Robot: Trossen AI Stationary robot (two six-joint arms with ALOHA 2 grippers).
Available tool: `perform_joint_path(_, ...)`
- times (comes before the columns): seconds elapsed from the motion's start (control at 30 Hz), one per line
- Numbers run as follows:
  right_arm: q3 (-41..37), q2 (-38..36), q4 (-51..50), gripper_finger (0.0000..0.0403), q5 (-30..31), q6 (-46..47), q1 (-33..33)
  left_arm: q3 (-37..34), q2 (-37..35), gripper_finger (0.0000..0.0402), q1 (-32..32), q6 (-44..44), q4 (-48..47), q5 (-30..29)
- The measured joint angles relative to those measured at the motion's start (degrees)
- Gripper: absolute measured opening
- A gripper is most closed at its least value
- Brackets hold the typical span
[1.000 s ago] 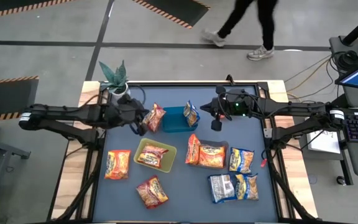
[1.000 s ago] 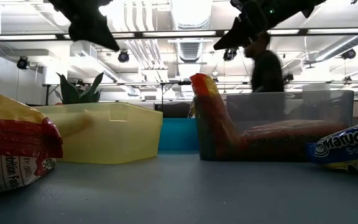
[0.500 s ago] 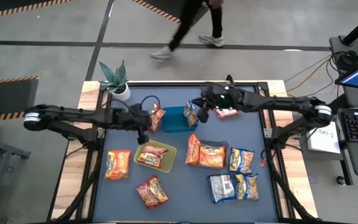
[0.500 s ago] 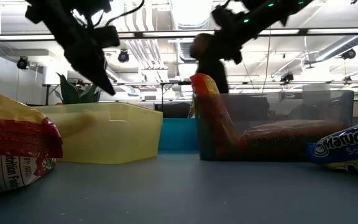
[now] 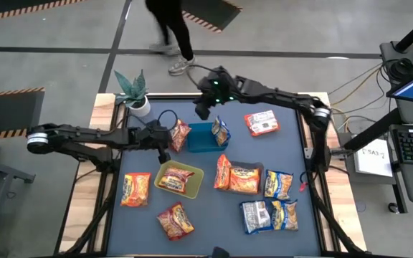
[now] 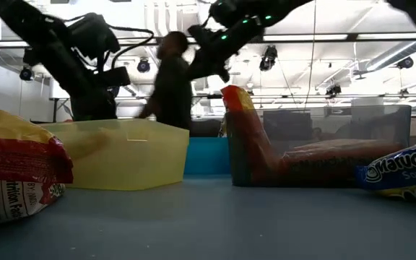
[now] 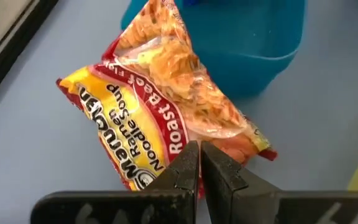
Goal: Sort Maruchan noodles
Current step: Put the red noodle pack into the yellow bin
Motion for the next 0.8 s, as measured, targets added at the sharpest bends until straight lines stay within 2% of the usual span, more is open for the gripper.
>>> perform_joint_path(0.2,13.8,9.8,-8.9,0.0009,-0.1,0.1,0.2,-3.3,-0.1,0.0,1.1,2.1,3.8,0.0)
perform_joint_path(0.4,22.8,17.6,-13.5,0.0009,-0.1,2.1,0.6,-5.8,0.0,0.0,4.3,5.7,6.0,-0.1)
perform_joint_path(0.57,26.2,21.5,-14.0,0.0009,-0.6,4.7,0.8,-7.6,0.2,0.0,6.9,7.6,10.1,2.5)
perform_joint_path(0.7,27.6,23.9,-14.4,0.0009,-3.8,7.0,1.0,-9.5,0.4,0.0,7.3,8.8,13.7,6.8)
perform_joint_path(0.8,28.1,24.8,-14.1,0.0009,-4.7,9.5,1.1,-10.5,0.7,0.0,7.4,9.0,16.7,7.5)
